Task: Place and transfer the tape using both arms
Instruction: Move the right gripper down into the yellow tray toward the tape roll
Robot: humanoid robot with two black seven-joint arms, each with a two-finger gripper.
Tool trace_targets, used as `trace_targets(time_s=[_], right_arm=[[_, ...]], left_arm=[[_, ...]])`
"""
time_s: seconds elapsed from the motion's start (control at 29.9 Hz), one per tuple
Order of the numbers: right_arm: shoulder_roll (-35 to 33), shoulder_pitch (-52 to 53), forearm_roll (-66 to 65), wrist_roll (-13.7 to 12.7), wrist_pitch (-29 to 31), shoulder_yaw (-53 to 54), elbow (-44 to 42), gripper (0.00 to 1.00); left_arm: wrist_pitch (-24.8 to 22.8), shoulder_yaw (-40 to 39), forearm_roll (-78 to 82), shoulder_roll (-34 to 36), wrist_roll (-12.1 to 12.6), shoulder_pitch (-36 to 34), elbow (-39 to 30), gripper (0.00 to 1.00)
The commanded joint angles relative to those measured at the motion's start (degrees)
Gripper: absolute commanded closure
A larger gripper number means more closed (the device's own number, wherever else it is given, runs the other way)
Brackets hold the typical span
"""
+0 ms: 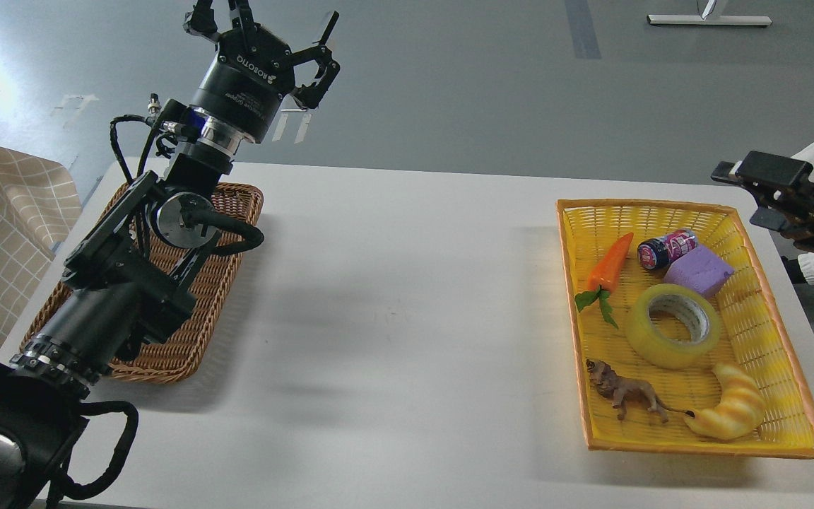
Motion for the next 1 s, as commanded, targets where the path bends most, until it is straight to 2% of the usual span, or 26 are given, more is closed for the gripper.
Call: trace_targets(time_s=[0.0, 0.13, 0.4, 0.57, 0.77, 0.97], right_arm=[[-3.16, -0.86, -1.23, -0.3, -0.02, -4.05, 1.36, 0.01], [-3.78, -0.86, -8.69, -1.96, -0.02, -8.28, 1.45, 0.04], [-2.82, -0.77, -20.57, -2.85, -0.02, -10.66, 1.19, 0.07], [2.62, -0.5, -28.47, -3.11, -0.02, -11.8, 0.57, 0.07], [7.46, -0.07, -30.51, -3.37, -0.02, -12.85, -1.44, 0.08], [8.26, 0.02, -31.56, -3.46, -0.02, -14.52, -2.59, 0.11]], left_arm=[[-0.19, 0.0, 0.01, 0.17, 0.09, 0.0, -0.04, 0.02], [-0.19, 0.0, 0.01, 0.17, 0.0, 0.0, -0.04, 0.02], [-0.24, 0.0, 0.01, 0.43, -0.08, 0.0, -0.04, 0.02], [-0.24, -0.09, 0.01, 0.61, -0.08, 0.09, 0.05, 0.02], [-0.24, -0.09, 0.01, 0.7, -0.17, 0.09, -0.04, 0.02], [-0.24, -0.09, 0.01, 0.78, -0.17, 0.18, -0.04, 0.02]])
